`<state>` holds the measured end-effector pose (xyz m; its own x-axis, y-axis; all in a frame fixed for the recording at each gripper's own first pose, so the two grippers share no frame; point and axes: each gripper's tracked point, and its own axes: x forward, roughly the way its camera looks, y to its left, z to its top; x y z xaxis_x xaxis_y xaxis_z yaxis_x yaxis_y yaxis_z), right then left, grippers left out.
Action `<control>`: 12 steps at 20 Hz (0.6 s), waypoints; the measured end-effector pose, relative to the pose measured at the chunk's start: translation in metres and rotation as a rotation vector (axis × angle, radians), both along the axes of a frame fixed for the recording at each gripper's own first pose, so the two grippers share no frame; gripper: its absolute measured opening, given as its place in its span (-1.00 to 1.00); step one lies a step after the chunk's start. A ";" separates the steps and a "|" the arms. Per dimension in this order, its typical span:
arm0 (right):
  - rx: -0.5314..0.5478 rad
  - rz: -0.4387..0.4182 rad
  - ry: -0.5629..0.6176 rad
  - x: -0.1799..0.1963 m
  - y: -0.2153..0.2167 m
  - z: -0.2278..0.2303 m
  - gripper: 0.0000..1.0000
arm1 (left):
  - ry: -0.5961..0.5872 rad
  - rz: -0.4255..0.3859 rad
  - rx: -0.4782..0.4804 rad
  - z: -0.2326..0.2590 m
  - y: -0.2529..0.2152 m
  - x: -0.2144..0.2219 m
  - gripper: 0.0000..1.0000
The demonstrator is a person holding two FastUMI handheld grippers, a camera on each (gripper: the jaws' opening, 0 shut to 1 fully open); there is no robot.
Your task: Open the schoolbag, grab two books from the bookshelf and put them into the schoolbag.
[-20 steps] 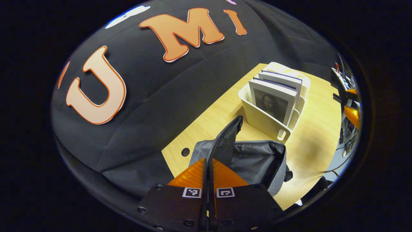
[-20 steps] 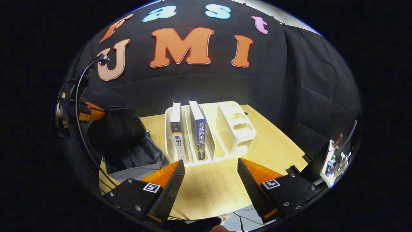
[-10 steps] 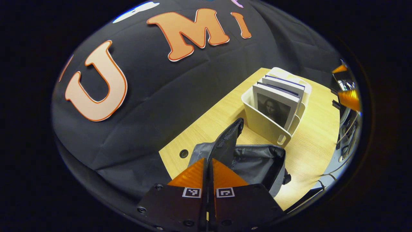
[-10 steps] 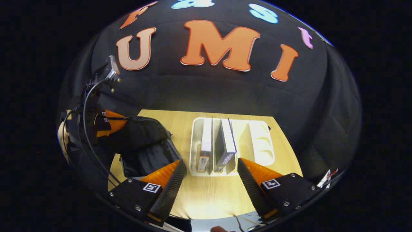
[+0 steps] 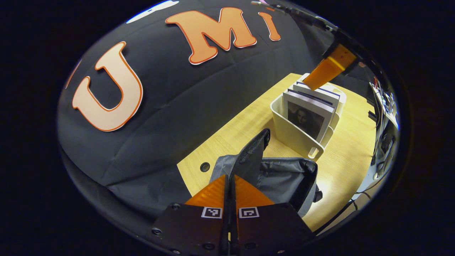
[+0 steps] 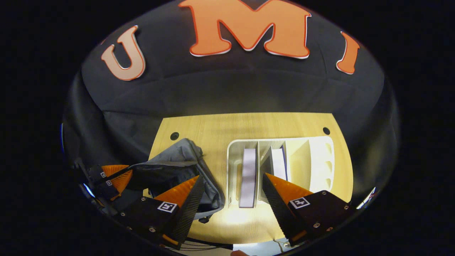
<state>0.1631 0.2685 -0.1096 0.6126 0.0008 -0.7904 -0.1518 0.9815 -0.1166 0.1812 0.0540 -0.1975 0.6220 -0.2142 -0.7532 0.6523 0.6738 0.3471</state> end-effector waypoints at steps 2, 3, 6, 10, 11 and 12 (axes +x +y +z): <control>-0.016 -0.008 0.036 0.015 -0.004 -0.015 0.97 | 0.006 0.014 0.005 -0.002 0.004 0.000 -0.94; -0.018 -0.011 0.056 0.018 -0.005 -0.020 0.97 | 0.009 0.017 0.009 -0.004 0.005 0.000 -0.94; -0.052 -0.021 0.101 0.035 -0.013 -0.039 0.97 | 0.017 0.022 0.017 -0.007 0.006 0.002 -0.94; -0.073 -0.040 0.141 0.052 -0.021 -0.063 0.98 | 0.027 0.016 0.020 -0.009 0.002 0.003 -0.94; -0.072 -0.041 0.154 0.054 -0.020 -0.068 0.98 | 0.029 0.019 0.023 -0.009 0.003 0.004 -0.94; -0.079 -0.045 0.164 0.056 -0.023 -0.074 0.98 | 0.033 0.023 0.027 -0.010 0.003 0.004 -0.94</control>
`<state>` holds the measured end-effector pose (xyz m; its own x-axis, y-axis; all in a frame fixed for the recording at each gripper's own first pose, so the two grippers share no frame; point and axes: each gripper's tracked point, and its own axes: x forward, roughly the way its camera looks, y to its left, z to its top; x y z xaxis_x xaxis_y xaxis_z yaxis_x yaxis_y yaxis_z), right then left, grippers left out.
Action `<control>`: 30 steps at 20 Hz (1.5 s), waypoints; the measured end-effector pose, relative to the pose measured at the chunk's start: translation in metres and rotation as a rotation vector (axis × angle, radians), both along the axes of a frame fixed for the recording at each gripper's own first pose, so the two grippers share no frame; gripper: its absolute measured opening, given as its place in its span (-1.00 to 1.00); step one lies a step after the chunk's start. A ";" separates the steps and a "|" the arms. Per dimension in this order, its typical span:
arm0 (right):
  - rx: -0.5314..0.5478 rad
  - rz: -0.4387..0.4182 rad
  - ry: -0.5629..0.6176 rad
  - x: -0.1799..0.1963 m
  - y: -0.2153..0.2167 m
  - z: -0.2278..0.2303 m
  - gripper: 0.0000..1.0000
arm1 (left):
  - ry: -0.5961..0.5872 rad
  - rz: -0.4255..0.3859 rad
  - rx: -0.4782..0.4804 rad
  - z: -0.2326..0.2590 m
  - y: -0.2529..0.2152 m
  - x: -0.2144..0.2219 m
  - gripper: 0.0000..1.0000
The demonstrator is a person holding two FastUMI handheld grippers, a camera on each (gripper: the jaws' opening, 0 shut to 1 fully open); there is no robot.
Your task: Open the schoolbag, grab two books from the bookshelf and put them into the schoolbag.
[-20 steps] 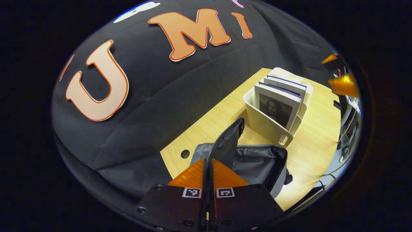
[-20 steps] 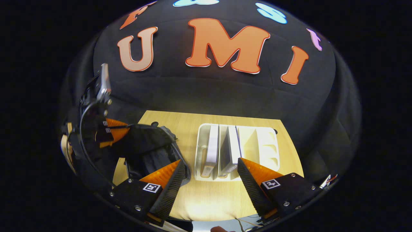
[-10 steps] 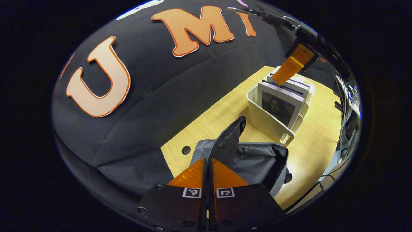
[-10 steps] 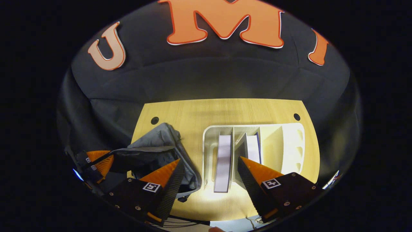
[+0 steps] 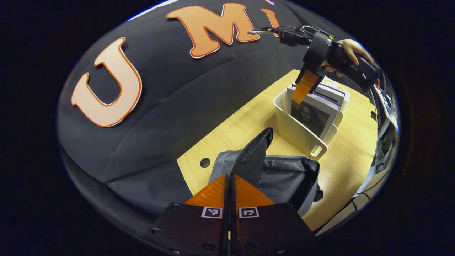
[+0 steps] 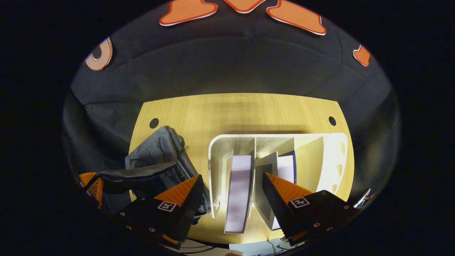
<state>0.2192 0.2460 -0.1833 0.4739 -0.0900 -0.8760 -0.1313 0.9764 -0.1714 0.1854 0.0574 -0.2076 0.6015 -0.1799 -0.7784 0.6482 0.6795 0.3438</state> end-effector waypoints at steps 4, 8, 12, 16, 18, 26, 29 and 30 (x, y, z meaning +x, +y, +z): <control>-0.006 -0.022 0.058 0.004 -0.004 -0.031 0.97 | 0.007 0.003 0.005 -0.001 0.001 -0.001 -0.94; -0.008 -0.032 0.084 0.006 -0.007 -0.047 0.59 | 0.015 0.015 0.016 -0.004 0.003 -0.003 -0.94; 0.011 -0.040 0.072 0.010 -0.005 -0.048 -0.20 | 0.018 0.024 0.018 -0.005 0.002 -0.007 -0.94; 0.037 -0.042 0.038 0.008 0.002 -0.039 -0.24 | 0.017 0.034 0.023 -0.004 0.002 -0.010 -0.94; 0.065 -0.041 0.013 0.003 0.007 -0.020 -0.24 | 0.011 0.034 0.020 -0.004 0.002 -0.010 -0.94; 0.091 -0.015 -0.156 -0.039 0.014 0.073 -0.27 | 0.013 -0.020 -0.012 -0.004 0.003 -0.012 -0.94; 0.131 0.001 -0.249 -0.071 0.027 0.114 -0.28 | 0.002 -0.043 -0.009 -0.004 0.009 -0.007 -0.94; 0.140 0.001 -0.277 -0.083 0.030 0.124 -0.29 | 0.002 -0.050 -0.010 -0.004 0.009 -0.006 -0.94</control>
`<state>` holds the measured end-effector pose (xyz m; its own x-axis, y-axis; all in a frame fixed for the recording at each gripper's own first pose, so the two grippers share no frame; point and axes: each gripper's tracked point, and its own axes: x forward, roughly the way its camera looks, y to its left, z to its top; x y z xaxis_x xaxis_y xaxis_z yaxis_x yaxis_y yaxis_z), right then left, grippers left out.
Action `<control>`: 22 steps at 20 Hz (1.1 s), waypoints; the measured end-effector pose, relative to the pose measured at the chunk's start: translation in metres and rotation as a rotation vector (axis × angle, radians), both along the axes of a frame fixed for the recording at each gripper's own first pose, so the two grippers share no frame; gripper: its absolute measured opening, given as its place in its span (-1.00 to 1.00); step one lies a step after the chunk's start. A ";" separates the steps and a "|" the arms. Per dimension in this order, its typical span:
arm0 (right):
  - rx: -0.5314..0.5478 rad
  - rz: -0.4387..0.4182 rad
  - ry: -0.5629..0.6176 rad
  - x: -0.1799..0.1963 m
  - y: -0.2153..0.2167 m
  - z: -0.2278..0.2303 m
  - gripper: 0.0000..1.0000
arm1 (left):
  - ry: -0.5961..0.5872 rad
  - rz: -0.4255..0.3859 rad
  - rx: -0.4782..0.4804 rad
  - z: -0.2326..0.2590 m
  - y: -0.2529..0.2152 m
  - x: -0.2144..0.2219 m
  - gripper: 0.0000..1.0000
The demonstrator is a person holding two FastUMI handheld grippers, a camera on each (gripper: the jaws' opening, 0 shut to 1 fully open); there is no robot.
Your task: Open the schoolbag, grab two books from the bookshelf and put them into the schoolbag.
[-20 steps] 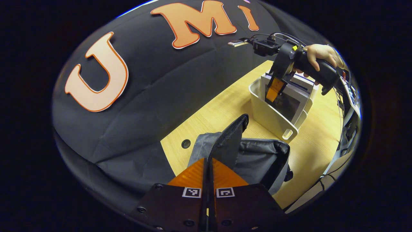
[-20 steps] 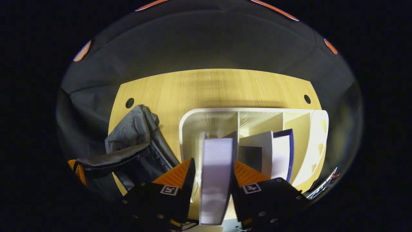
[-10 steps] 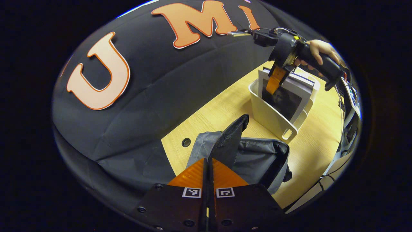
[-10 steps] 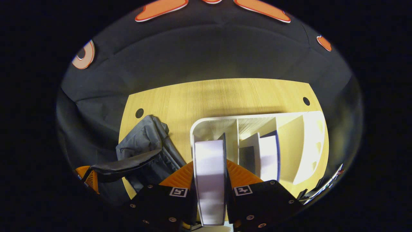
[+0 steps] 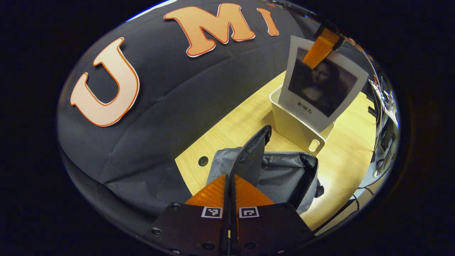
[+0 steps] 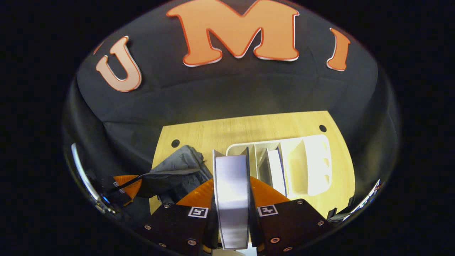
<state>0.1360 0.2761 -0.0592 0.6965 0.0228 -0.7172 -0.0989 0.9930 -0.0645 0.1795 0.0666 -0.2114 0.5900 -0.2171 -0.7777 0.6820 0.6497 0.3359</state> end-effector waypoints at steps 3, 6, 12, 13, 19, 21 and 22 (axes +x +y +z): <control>0.064 -0.016 -0.056 -0.049 0.002 0.033 -0.29 | 0.011 -0.034 -0.013 -0.001 -0.002 -0.002 -0.94; 0.154 -0.030 -0.084 -0.086 0.015 0.030 -0.29 | 0.032 -0.069 -0.028 -0.003 -0.008 -0.005 -0.94; 0.466 -0.121 -0.074 -0.120 0.025 -0.035 -0.29 | 0.029 -0.099 -0.024 0.002 -0.010 -0.004 -0.94; 0.541 -0.149 -0.074 -0.120 0.028 -0.051 -0.29 | 0.029 -0.104 -0.023 0.002 -0.011 -0.005 -0.94; 0.888 -0.306 0.022 -0.101 0.046 -0.162 -0.29 | 0.012 -0.130 -0.003 0.015 -0.020 -0.004 -0.94; 0.913 -0.337 0.048 -0.089 0.054 -0.191 -0.29 | 0.017 -0.139 -0.002 0.018 -0.025 -0.008 -0.94; 0.928 -0.346 0.049 -0.082 0.059 -0.197 -0.29 | 0.018 -0.148 -0.003 0.020 -0.029 -0.009 -0.94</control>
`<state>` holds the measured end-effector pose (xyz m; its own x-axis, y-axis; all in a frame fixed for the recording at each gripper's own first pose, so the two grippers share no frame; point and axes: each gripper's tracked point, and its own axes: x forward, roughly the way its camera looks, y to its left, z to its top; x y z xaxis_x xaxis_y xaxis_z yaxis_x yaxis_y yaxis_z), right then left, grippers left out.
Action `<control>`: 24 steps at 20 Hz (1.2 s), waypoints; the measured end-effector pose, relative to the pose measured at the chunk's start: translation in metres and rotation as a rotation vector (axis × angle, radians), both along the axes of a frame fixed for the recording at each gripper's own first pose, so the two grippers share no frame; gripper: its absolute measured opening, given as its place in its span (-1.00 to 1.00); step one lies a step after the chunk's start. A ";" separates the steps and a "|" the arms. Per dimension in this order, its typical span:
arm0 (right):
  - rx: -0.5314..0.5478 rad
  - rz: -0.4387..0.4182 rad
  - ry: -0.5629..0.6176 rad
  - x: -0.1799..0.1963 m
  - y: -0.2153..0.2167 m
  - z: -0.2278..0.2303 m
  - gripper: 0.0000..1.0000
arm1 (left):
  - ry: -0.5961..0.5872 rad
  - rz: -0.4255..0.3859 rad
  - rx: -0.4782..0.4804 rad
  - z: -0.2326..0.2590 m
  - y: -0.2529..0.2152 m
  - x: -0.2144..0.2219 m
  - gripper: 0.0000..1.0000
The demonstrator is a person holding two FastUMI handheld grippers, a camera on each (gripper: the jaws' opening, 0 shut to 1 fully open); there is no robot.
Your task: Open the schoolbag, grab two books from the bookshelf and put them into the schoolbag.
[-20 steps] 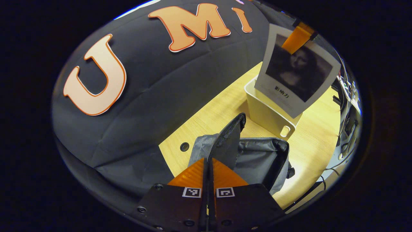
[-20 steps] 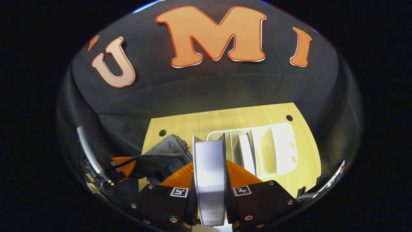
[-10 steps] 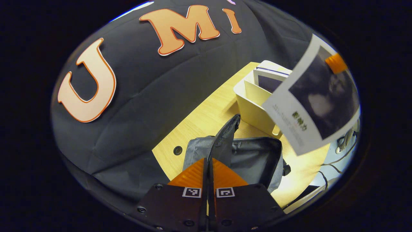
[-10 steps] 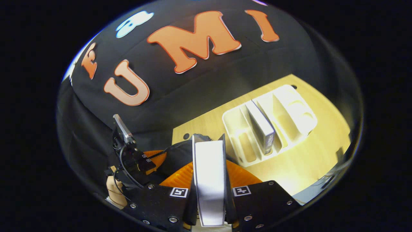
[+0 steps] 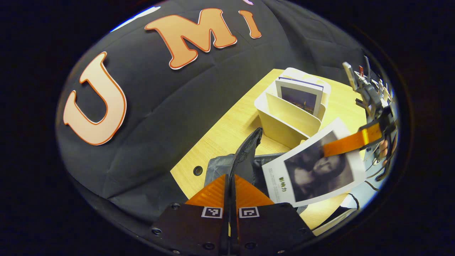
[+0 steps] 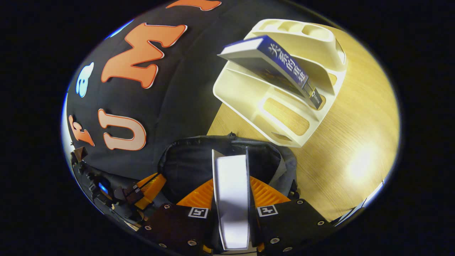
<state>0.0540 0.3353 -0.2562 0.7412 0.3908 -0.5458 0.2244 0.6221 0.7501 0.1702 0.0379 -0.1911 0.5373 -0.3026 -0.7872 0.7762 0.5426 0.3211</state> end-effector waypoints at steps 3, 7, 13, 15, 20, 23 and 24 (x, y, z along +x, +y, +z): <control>0.046 -0.015 0.007 0.023 0.021 -0.021 -0.29 | -0.025 -0.003 0.021 0.005 0.001 0.003 -0.94; 0.079 -0.023 0.007 0.049 0.052 -0.035 -0.29 | -0.032 -0.024 0.033 0.007 -0.001 -0.003 -0.94; 0.055 -0.051 0.026 0.069 0.090 -0.057 -0.29 | -0.048 -0.052 0.047 0.012 -0.006 -0.007 -0.96; 0.059 -0.072 0.024 0.077 0.093 -0.064 -0.29 | -0.065 -0.055 0.071 0.012 0.002 -0.005 -0.96; 0.030 -0.115 0.106 0.078 0.089 -0.090 -0.14 | -0.065 -0.049 0.098 0.004 0.017 -0.002 -0.96; -0.023 -0.093 0.165 0.066 0.083 -0.105 0.23 | -0.039 -0.038 0.075 -0.001 0.019 -0.005 -0.96; -0.018 -0.073 0.188 0.061 0.084 -0.108 0.39 | -0.030 -0.034 0.067 -0.004 0.019 -0.005 -0.96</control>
